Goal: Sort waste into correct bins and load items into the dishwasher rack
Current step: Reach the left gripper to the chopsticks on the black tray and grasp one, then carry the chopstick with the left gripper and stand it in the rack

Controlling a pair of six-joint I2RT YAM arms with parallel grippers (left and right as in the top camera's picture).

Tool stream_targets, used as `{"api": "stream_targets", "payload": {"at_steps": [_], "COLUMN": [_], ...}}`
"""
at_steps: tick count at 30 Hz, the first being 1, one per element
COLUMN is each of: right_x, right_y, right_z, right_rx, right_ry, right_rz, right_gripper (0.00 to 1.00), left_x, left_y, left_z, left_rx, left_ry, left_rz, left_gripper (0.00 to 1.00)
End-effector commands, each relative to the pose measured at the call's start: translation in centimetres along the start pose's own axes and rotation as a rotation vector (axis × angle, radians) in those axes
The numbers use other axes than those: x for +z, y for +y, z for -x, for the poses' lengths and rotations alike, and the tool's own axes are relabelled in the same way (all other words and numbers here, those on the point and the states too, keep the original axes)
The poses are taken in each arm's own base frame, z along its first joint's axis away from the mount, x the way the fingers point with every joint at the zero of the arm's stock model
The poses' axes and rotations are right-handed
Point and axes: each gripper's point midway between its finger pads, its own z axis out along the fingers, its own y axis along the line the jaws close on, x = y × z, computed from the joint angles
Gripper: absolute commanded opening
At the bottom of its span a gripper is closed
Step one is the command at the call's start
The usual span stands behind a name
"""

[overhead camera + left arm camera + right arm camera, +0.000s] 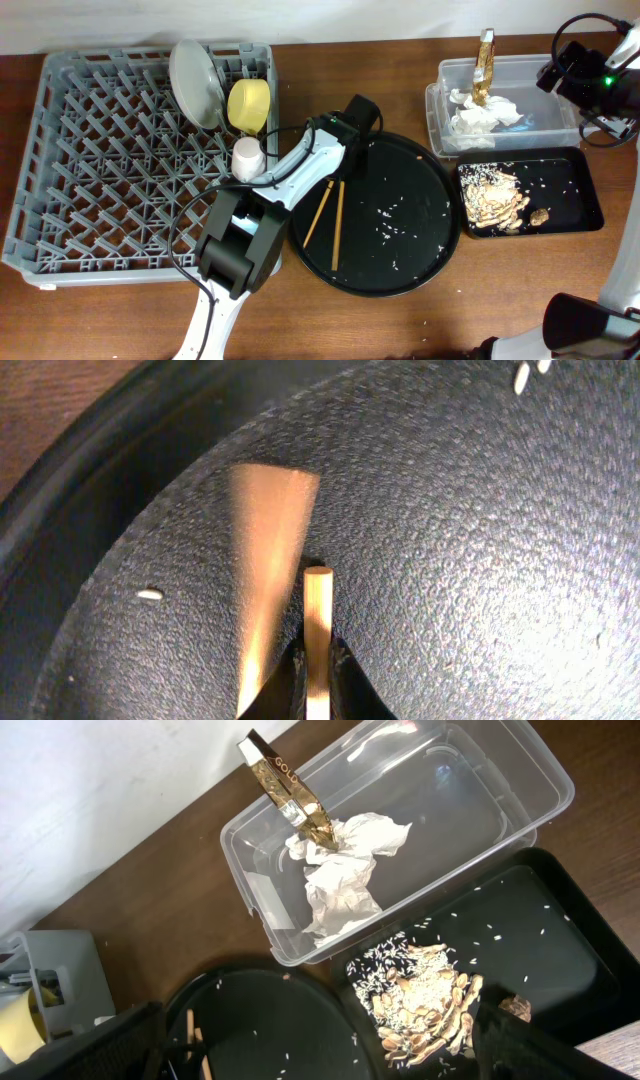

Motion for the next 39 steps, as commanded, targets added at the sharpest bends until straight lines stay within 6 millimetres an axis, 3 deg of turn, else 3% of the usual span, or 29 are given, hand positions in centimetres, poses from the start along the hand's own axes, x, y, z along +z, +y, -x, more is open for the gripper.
{"api": "stream_targets", "payload": {"at_steps": [1, 5, 7, 8, 10, 12, 13, 14, 16, 17, 20, 23, 24, 30, 34, 39], "right_x": [-0.1, -0.1, -0.1, -0.1, -0.1, -0.1, -0.1, -0.1, -0.1, -0.1, -0.1, -0.1, -0.1, -0.1, -0.1, -0.1], "right_y": [-0.2, -0.2, -0.2, -0.2, -0.2, -0.2, -0.2, -0.2, -0.2, -0.2, -0.2, -0.2, -0.2, -0.2, -0.2, -0.2], "right_z": [0.3, 0.3, 0.3, 0.3, 0.3, 0.3, 0.3, 0.3, 0.3, 0.3, 0.3, 0.3, 0.3, 0.3, 0.3, 0.3], "right_rx": [-0.01, -0.01, -0.01, -0.01, -0.01, -0.01, -0.01, -0.01, -0.01, -0.01, -0.01, -0.01, -0.01, -0.01, -0.01, -0.01], "right_ry": [-0.013, -0.013, -0.013, -0.013, -0.013, -0.013, -0.013, -0.013, -0.013, -0.012, -0.013, -0.013, -0.013, -0.013, -0.013, -0.013], "right_rz": [-0.011, -0.011, -0.011, -0.011, -0.011, -0.011, -0.011, -0.011, -0.011, -0.011, -0.011, -0.011, -0.011, -0.011, -0.011, -0.011], "right_gripper": [0.99, 0.99, 0.98, 0.98, 0.99, 0.98, 0.99, 0.98, 0.99, 0.98, 0.98, 0.98, 0.99, 0.98, 0.99, 0.99], "left_x": [1.1, 0.2, -1.8, -3.4, -9.1, -14.6, -16.4, -18.8, -21.2, -22.6, -24.7, -27.1, -27.3, -25.4, -20.4, -14.3], "left_y": [-0.5, -1.0, -2.0, -2.5, -3.2, -3.0, -2.5, -1.2, 2.0, 4.9, 11.7, 17.1, 19.0, 25.5, 26.5, 27.9], "left_z": [-0.4, 0.9, 2.4, 3.2, 5.0, 6.8, 7.3, 7.5, 7.6, 7.4, 5.1, 5.4, 5.5, 5.3, 6.0, 5.0], "left_rx": [-0.001, -0.001, 0.023, 0.06, 0.154, 0.224, 0.236, 0.256, 0.22, 0.179, 0.082, -0.033, -0.074, -0.141, -0.098, -0.096], "left_ry": [0.022, -0.012, -0.046, -0.059, -0.105, -0.178, -0.199, -0.213, -0.214, -0.205, -0.114, -0.153, -0.156, -0.1, -0.06, -0.001], "left_rz": [-0.029, -0.046, -0.076, -0.092, -0.107, -0.118, -0.114, -0.102, -0.048, 0.013, 0.122, 0.138, 0.151, 0.247, 0.253, 0.303], "left_gripper": [0.01, 0.01, 0.01, 0.01, 0.01, 0.01, 0.01, 0.01, 0.01, 0.01, 0.01, 0.01, 0.01, 0.01, 0.01, 0.05]}}
